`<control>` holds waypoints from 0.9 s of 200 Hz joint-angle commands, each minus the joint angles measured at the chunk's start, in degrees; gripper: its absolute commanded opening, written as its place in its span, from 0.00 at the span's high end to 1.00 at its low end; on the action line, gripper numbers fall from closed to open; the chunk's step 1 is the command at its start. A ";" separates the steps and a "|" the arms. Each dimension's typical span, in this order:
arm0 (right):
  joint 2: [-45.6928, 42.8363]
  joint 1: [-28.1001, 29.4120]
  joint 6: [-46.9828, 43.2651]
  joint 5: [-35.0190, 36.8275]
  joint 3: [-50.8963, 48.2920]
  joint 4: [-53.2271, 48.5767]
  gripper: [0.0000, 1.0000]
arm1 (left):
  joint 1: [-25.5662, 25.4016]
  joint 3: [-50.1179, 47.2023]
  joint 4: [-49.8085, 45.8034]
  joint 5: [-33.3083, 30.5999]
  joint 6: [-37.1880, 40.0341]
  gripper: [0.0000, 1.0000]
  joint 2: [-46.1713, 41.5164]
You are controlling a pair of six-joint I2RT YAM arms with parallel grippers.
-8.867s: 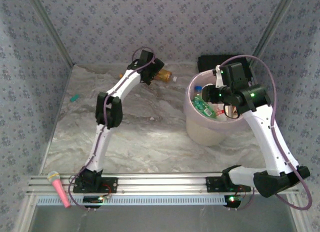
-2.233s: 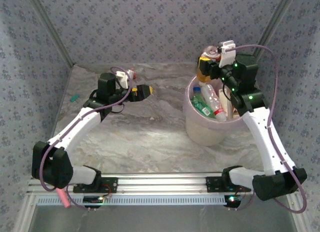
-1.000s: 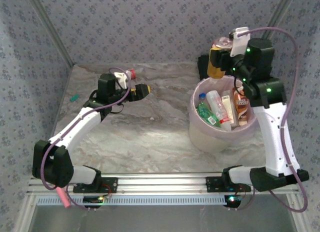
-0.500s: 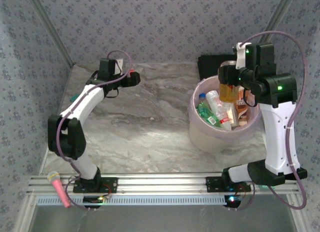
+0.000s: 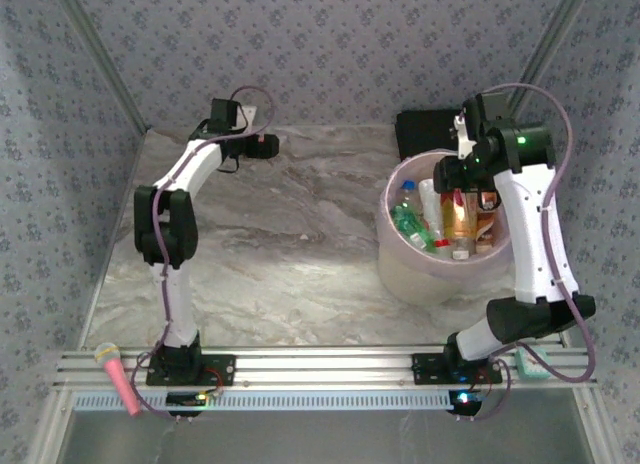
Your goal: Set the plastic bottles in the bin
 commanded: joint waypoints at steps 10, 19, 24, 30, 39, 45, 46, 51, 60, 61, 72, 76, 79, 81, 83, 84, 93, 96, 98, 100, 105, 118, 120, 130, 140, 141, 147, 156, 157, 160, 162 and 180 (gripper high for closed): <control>0.14 -0.86 -0.93 -2.34 -1.70 1.60 0.41 | 2.11 10.52 -4.89 4.93 3.41 0.01 5.38; -0.01 -0.77 -1.11 -2.49 -0.68 1.66 0.34 | 2.60 13.41 -6.14 5.84 3.18 0.01 7.25; -0.19 -0.67 -1.23 -2.48 0.06 1.77 0.32 | 2.80 15.06 -6.94 6.13 3.18 0.01 8.33; -0.43 -0.57 -1.25 -2.37 1.09 1.77 0.29 | 3.05 16.92 -7.79 6.25 3.22 0.01 9.47; -0.64 -0.57 -1.24 -2.40 3.01 1.31 0.25 | 3.29 19.32 -8.70 6.25 3.31 0.01 11.11; -0.65 -0.49 -1.22 -2.27 4.33 0.92 0.23 | 3.52 20.68 -9.02 6.23 3.42 0.01 12.08; -0.65 -0.44 -1.20 -2.20 4.57 0.82 0.23 | 3.54 20.88 -9.05 6.24 3.47 0.01 12.25; -0.65 -0.36 -1.26 -1.91 5.73 0.31 0.22 | 3.60 21.91 -9.25 6.27 3.52 0.01 13.00; -0.65 -0.14 -1.51 -1.36 7.59 -0.61 0.21 | 3.88 23.86 -9.72 6.10 3.76 0.00 14.37; -0.65 -0.08 -1.52 -1.26 7.78 -0.73 0.21 | 3.90 24.05 -9.75 6.04 3.73 0.00 14.54; -0.89 0.13 -1.35 -0.17 9.34 -1.82 0.21 | 4.23 26.21 -10.03 6.00 3.70 0.00 16.12; -0.99 0.10 -1.28 0.08 9.64 -2.13 0.21 | 4.33 27.11 -10.13 6.28 3.61 0.00 16.82; -1.15 0.14 -1.20 0.26 9.79 -2.24 0.21 | 4.39 27.58 -10.12 6.48 3.43 0.00 17.40; -1.28 0.19 -1.18 0.36 9.85 -2.35 0.21 | 4.49 28.00 -10.13 6.57 3.33 0.00 17.68; -1.34 0.15 -1.13 0.38 9.89 -2.42 0.21 | 4.58 28.48 -10.13 6.71 3.17 0.00 17.98; -1.39 0.15 -1.06 0.44 9.94 -2.39 0.21 | 4.60 28.69 -10.09 6.79 3.09 0.00 18.05; -1.93 0.22 -0.92 0.77 9.68 -2.07 0.21 | 4.78 30.68 -10.45 7.29 2.51 0.00 19.67; -2.01 0.21 -0.96 0.93 9.56 -2.05 0.21 | 4.82 31.39 -10.60 7.38 2.22 0.00 20.15; -2.09 0.23 -0.99 0.98 9.42 -1.95 0.21 | 4.86 31.76 -10.60 7.46 2.10 0.00 20.50; -2.18 0.16 -0.95 1.02 9.34 -1.90 0.22 | 4.87 32.19 -10.71 7.52 1.99 0.00 20.83; -2.24 0.23 -0.95 1.03 8.96 -1.83 0.22 | 4.94 33.20 -10.81 7.57 1.60 0.00 21.56; -1.99 0.25 -0.49 0.33 7.67 -2.46 0.22 | 4.96 35.41 -10.76 7.86 0.75 0.00 23.38; -1.84 0.30 -0.45 0.11 7.41 -2.58 0.22 | 4.96 35.82 -10.75 7.91 0.66 0.00 23.64; -1.61 0.06 -0.54 0.06 6.07 -2.84 0.20 | 4.92 37.24 -10.70 8.19 0.15 0.00 24.77; -1.69 -0.10 -0.64 -0.03 4.73 -2.50 0.19 | 4.89 38.30 -10.59 8.40 -0.18 0.00 25.69; -1.65 -0.06 -0.64 -0.03 4.63 -2.42 0.18 | 4.89 38.39 -10.58 8.43 -0.17 0.00 25.78; -1.81 -0.06 -0.64 -0.07 4.22 -2.14 0.16 | 4.94 38.87 -10.45 8.41 -0.25 0.00 26.24; -1.92 -0.06 -0.71 -0.10 4.31 -1.97 0.13 | 4.96 39.51 -10.31 8.37 -0.15 0.00 26.86; -1.99 -0.05 -0.72 -0.15 4.33 -1.99 0.12 | 4.96 39.57 -10.26 8.32 -0.16 0.00 26.94; -2.05 -0.05 -0.71 -0.12 4.54 -1.94 0.09 | 4.97 39.76 -10.23 8.28 -0.06 0.00 27.12; -2.08 -0.08 -0.77 -0.11 4.60 -1.97 0.08 | 4.90 39.90 -10.29 8.32 -0.01 0.00 27.23; -2.45 -0.10 -1.25 -1.56 6.86 -1.96 0.06 | 4.97 41.04 -9.60 8.24 0.19 0.00 28.37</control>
